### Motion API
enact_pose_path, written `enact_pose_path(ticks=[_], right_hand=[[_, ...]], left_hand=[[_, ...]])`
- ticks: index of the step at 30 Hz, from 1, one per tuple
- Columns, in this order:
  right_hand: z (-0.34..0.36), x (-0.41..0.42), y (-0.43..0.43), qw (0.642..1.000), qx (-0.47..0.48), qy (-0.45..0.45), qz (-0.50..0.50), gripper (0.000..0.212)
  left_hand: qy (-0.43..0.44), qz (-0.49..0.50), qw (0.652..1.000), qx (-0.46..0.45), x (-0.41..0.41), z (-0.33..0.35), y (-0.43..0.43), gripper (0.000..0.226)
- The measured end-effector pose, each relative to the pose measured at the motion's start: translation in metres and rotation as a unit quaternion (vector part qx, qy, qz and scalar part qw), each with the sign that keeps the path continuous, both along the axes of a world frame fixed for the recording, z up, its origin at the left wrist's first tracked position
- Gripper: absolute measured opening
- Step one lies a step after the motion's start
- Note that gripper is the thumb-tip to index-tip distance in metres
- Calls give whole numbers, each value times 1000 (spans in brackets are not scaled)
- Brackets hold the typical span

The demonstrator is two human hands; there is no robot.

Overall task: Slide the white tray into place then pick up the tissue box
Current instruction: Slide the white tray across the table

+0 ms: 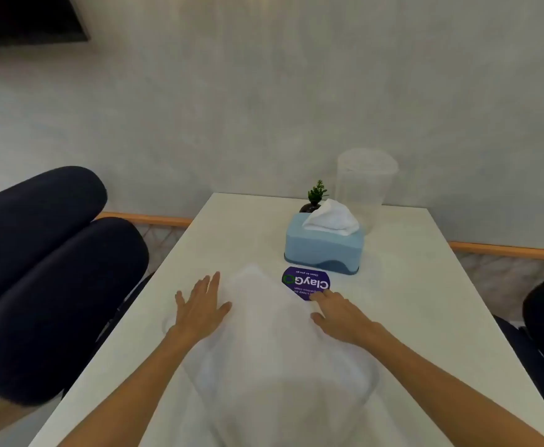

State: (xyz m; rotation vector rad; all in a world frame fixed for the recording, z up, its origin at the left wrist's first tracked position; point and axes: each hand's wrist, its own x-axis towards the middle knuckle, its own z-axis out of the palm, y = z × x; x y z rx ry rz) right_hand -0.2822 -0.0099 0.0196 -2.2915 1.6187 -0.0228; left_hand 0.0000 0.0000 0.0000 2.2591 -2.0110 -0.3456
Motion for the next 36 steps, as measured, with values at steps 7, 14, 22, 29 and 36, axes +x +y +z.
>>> enact_pose_path(ticks=[7, 14, 22, 29, 36], right_hand=[[-14, 1, 2, 999, 1, -11, -49, 41], [-21, 4, 2, 996, 10, 13, -87, 32], [-23, 28, -5, 988, 7, 17, -155, 35], [-31, 74, -7, 971, 4, -8, -240, 33], [-38, 118, -8, 950, -12, -42, -308, 31]], left_hand=[[4, 83, 996, 29, 22, -18, 17, 64], [-23, 118, 992, -36, 42, -23, 11, 35], [13, 45, 997, -56, 74, -20, -33, 29], [-15, 14, 998, -51, 104, -10, -66, 39], [175, 95, 980, 22, 127, -15, -58, 47]])
